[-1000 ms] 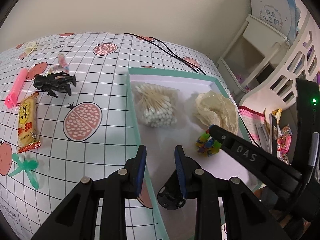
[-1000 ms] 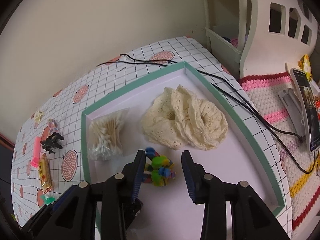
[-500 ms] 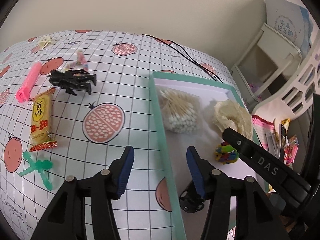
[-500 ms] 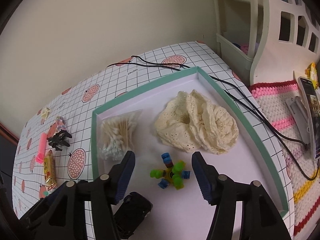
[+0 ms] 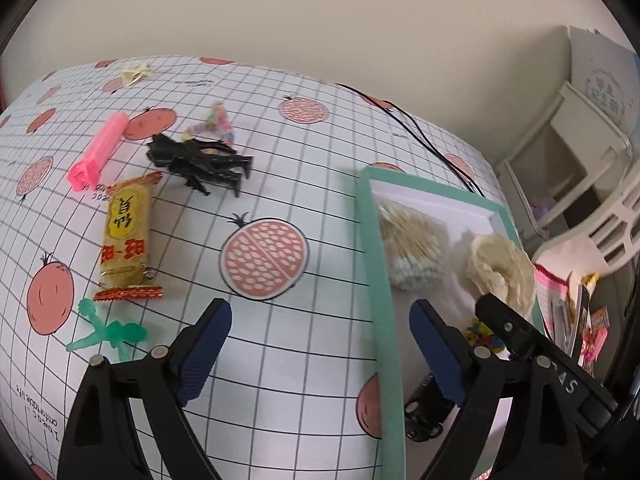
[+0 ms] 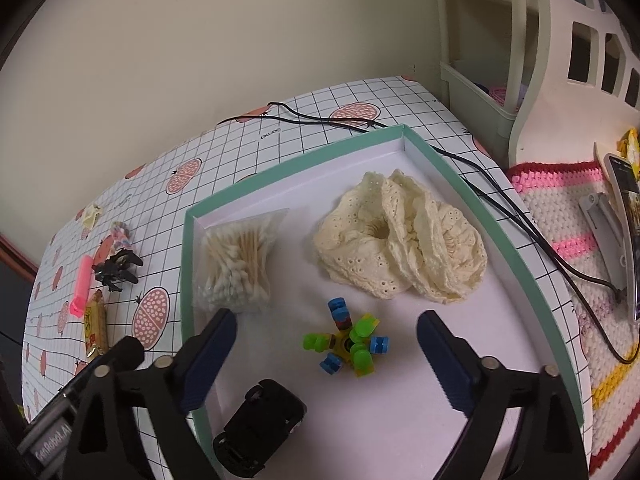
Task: Organize objects
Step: 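Withdraw both grippers from the tray toward the loose items on the table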
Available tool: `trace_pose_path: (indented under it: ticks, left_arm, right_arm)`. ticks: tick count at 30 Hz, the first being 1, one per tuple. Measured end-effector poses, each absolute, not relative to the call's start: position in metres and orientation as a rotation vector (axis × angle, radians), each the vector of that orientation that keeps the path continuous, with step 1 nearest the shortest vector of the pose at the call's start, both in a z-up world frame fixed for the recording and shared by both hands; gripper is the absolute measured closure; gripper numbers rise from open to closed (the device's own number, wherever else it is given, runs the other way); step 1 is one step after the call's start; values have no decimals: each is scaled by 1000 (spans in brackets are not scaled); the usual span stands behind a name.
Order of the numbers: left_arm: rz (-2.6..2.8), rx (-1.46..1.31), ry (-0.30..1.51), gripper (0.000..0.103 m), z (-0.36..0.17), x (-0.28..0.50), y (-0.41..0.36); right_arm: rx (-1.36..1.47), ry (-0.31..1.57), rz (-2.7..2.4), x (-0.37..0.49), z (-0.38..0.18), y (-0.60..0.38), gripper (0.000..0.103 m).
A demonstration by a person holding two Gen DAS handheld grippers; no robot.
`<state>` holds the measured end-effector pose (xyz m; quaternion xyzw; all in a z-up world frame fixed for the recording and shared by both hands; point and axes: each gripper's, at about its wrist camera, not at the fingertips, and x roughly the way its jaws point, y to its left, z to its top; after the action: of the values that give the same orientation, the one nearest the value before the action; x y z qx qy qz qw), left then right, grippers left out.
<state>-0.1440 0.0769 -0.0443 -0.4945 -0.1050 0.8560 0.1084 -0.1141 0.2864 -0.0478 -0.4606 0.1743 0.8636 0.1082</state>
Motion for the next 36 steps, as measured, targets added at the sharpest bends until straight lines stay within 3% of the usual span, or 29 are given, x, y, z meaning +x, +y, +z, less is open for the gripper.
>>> trace_pose_path:
  ticks: [4,22,36]
  left_arm:
    - [2541,-1466,-342,4,-46,-146,68]
    - [2649,-1427,-389,3,-34,-155,30]
    - [2753,-1488,-614,3,-36,-169,-62]
  right_arm:
    - [-1351,500,2541,-114,-48,286,1]
    - [-1152,437,2630,-115,-12,270,0]
    - [-1306,89,2808,-134,-13,176,0]
